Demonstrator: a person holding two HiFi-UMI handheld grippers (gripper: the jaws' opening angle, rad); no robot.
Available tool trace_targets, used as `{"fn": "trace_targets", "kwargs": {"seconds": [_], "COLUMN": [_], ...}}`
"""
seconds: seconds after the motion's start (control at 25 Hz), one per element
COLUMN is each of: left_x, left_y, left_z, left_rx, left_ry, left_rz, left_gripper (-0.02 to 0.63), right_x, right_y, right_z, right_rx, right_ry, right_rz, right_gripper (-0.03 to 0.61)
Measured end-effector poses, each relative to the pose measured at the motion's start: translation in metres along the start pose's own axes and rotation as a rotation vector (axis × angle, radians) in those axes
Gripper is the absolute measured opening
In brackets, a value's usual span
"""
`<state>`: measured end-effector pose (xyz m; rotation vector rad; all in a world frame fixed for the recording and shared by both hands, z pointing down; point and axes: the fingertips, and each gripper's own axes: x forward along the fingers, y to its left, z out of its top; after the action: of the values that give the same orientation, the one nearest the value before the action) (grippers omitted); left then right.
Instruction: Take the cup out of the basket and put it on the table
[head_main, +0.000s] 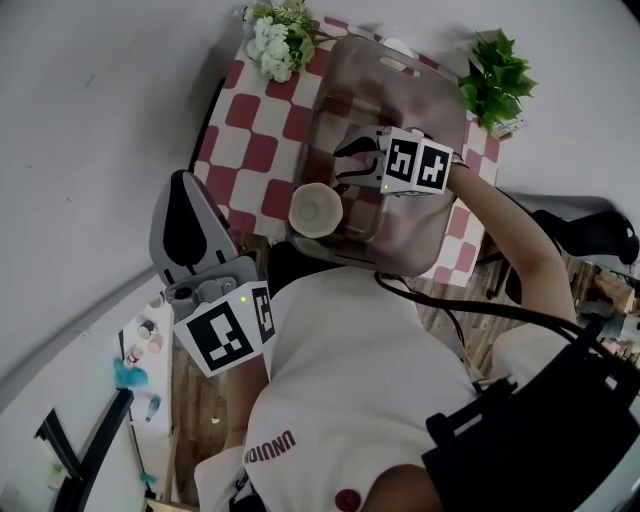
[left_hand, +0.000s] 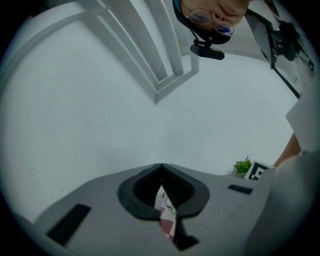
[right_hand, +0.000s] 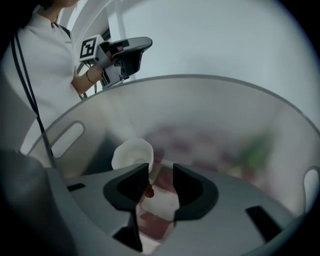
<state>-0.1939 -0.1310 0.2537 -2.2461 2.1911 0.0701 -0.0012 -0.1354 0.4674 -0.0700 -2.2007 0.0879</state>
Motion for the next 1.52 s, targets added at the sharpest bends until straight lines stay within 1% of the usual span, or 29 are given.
{"fn": "trace_targets", "kwargs": {"seconds": [0.08,0.24,0.32,0.48,0.72,0.84,1.0,1.24,1.4,1.52], "left_x": [-0.004,-0.01,-0.013,-0.017,-0.017,-0.017,-0.019,-0.02,-0.021,-0.022], "left_y": [0.004,0.01,0.013,0.016,0.019,0.02,0.024,0.027,0.028,0.029], "left_z": [-0.001,-0.001,-0.002,-0.004,-0.004,-0.004,-0.004,-0.005,-0.005,-0.006], "left_rx": [0.001,0.013,0.013,0.017,0.023,0.024,0.014,0.012,0.008,0.004], "left_ry": [0.005,0.012,0.017,0.023,0.026,0.026,0.029,0.03,0.028,0.03], "left_rz": [0.019,0.053,0.065,0.081,0.094,0.098,0.111,0.119,0.122,0.124], "left_gripper": [0.011,0.011,0.011,0.011,0.011,0.011,0.011,0.011,0.011,0.011], "right_x": [0.006,0.013,0.016,0.022,0.034,0.038,0.041,0.048,0.054,0.056], "right_y": [0.006,0.013,0.014,0.017,0.023,0.025,0.028,0.031,0.035,0.037], "right_z": [-0.007,-0.019,-0.025,-0.031,-0.044,-0.051,-0.053,-0.057,-0.055,-0.056], "right_rx": [-0.033,-0.059,-0.078,-0.088,-0.187,-0.209,-0.215,-0.27,-0.292,-0.297], "right_ry": [0.039,0.094,0.121,0.139,0.208,0.241,0.253,0.273,0.272,0.278], "right_rz": [0.03,0.074,0.078,0.104,0.121,0.123,0.132,0.123,0.119,0.125], "right_gripper": [0.164,0.174,0.175,0.175,0.173,0.173,0.173,0.172,0.133,0.123]}}
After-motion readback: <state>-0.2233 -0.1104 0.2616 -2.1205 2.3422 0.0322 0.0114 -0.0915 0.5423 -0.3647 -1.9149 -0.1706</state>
